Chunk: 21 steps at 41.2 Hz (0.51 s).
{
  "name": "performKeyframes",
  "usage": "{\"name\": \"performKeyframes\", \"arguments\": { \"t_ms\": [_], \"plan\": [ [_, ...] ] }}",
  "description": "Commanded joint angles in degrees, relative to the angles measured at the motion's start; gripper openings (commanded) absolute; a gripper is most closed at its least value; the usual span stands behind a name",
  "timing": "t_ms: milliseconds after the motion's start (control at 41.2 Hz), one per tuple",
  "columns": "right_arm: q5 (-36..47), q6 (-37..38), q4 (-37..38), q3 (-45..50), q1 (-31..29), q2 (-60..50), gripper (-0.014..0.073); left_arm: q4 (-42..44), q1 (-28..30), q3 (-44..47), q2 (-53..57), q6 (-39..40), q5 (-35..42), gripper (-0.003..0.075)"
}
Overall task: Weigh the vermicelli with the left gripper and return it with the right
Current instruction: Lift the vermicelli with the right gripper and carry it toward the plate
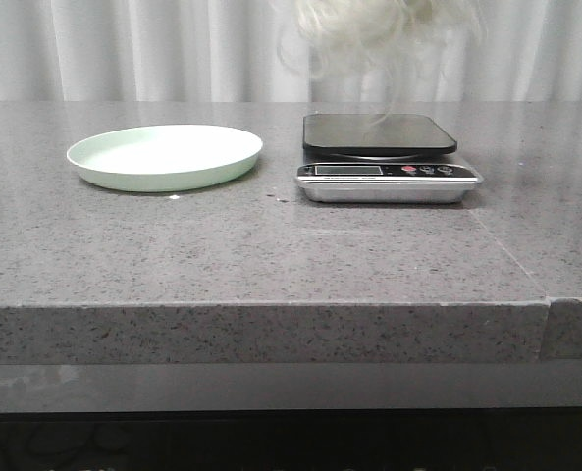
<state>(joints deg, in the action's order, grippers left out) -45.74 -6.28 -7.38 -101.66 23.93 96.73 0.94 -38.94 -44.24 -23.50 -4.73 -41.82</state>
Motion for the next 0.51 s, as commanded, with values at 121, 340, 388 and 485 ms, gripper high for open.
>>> {"name": "performKeyframes", "arguments": {
  "t_ms": [121,340,388,485],
  "plan": [
    [4.89,-0.28,-0.23,-10.2,6.39,0.45,0.0183,-0.44,-0.35,-1.32,-0.35,0.64,4.44,0.044],
    [10.01,-0.34,-0.23,-16.18,11.3,7.43,0.0183,-0.44,-0.35,-1.32,-0.35,0.64,4.44,0.044],
    [11.26,-0.4,-0.23,-17.14,12.09,9.13,0.0183,-0.44,-0.35,-1.32,-0.35,0.64,4.44,0.044],
    [12.79,-0.4,-0.16,-18.9,12.99,12.2,0.0183,-0.44,-0.35,-1.32,-0.35,0.64,4.44,0.044]
  ]
}}
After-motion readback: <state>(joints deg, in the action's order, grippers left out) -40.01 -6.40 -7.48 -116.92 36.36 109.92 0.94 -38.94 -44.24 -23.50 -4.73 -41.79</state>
